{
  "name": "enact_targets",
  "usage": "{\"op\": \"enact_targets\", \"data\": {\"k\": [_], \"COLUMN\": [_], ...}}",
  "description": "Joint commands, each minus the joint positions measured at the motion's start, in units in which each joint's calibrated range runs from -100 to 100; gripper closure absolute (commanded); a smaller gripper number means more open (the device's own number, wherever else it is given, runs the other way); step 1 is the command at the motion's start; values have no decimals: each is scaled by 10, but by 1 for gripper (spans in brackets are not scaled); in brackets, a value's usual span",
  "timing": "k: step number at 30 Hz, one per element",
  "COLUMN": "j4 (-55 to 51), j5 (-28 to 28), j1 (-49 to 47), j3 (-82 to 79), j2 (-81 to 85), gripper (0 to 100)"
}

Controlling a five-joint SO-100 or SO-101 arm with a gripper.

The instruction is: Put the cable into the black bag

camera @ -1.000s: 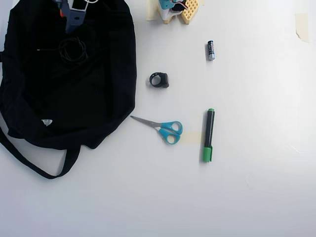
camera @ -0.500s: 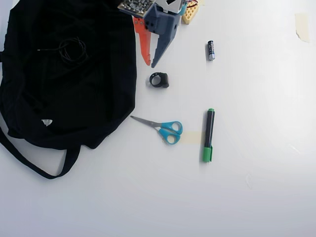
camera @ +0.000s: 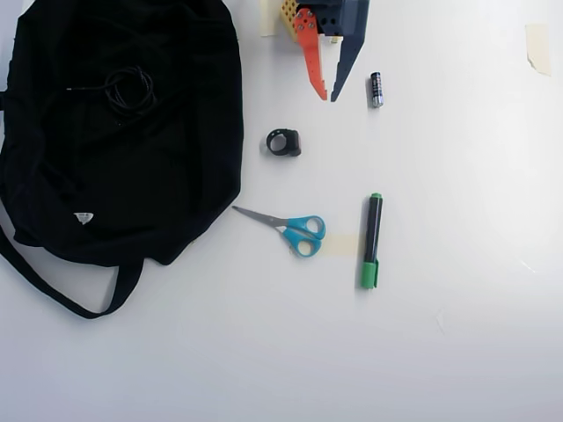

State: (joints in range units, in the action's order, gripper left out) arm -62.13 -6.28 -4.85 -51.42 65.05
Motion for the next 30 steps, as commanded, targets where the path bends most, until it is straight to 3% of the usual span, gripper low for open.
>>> {"op": "enact_targets", "data": {"k": [1,7,13,23,30], "j4": [5,2,-11,-150,-152], "j5": [3,57,59,59,59], "j1": [-23,-49,-49,-49,-49], "j3": [-68,-188,-289,-320,-371], "j2": [95,229,342,346,346], "gripper": [98,98,98,98,98]}}
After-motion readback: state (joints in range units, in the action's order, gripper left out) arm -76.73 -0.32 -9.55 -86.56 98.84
